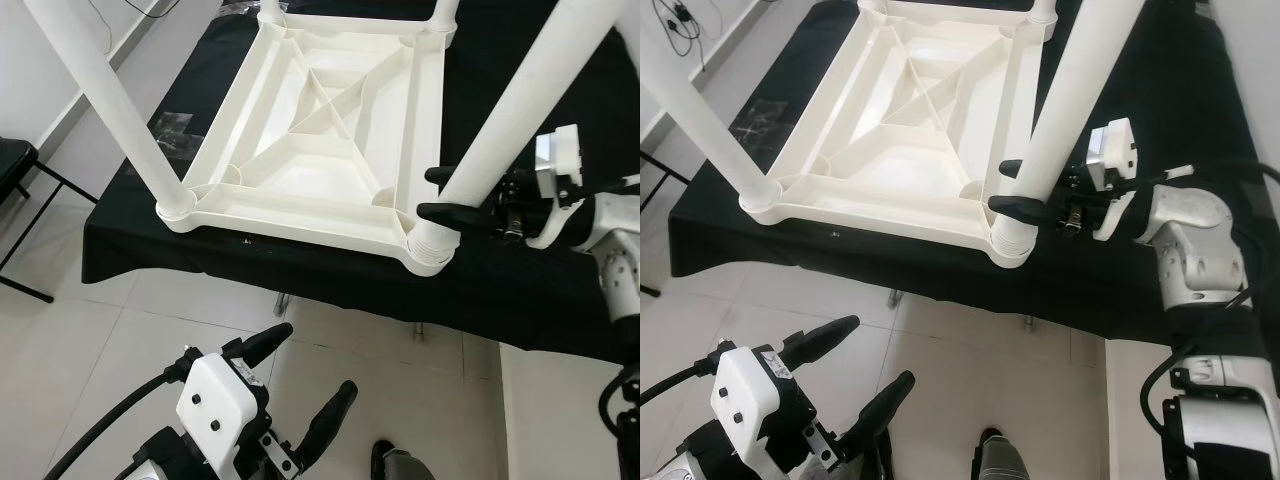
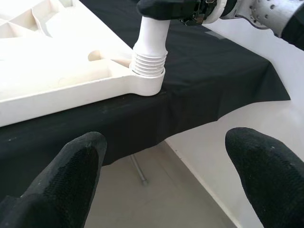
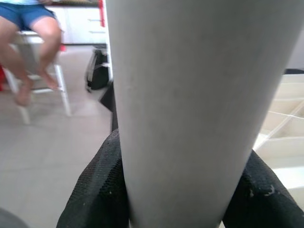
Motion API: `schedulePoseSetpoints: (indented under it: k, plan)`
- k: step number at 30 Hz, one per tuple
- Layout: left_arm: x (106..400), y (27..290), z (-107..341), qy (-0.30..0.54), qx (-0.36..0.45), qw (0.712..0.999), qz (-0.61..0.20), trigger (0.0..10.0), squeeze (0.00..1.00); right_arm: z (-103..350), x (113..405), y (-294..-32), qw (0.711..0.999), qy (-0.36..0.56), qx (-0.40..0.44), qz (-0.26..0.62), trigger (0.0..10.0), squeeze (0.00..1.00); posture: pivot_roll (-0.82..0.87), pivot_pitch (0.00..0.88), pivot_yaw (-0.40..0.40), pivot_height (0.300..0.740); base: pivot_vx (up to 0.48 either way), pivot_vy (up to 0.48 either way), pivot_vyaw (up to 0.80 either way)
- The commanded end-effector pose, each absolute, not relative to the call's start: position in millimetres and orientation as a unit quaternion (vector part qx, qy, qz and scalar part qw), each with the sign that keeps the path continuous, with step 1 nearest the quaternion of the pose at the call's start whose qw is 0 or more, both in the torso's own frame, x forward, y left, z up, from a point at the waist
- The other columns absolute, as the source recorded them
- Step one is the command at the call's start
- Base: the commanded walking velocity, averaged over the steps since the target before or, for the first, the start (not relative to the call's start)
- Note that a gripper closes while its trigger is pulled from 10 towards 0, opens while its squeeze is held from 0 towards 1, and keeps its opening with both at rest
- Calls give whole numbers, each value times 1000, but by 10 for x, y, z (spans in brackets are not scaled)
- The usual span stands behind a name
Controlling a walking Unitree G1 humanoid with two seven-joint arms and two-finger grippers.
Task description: Building children table
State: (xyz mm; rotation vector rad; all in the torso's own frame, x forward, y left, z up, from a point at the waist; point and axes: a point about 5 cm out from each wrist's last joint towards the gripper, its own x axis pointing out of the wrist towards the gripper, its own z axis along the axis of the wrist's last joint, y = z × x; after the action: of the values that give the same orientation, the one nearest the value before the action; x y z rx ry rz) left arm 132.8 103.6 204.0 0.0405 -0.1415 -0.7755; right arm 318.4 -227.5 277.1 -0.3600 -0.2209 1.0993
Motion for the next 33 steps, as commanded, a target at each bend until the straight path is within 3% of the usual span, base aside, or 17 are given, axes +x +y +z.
schedulePoseSetpoints:
  k: [1,9,17,33]
  plan:
    - [1303,1043,2029,-58,24,922,-382,10000,0,2377,3209,-2321,851,-4,-168,497,10000,0,48,365,25,740,0,0,0]
    - [1319,1034,2036,-58,24,922,-381,10000,0,2292,3099,-2296,875,15,-183,448,10000,0,34,366,29,740,0,0,0]
    - [1330,1028,2045,-60,26,922,-381,10000,0,2350,3178,-2291,890,21,-187,416,10000,0,31,365,33,740,0,0,0]
    - [1328,1017,2037,-58,26,923,-380,10000,0,2375,3327,-2362,944,26,-112,309,10000,0,33,366,28,740,0,0,0]
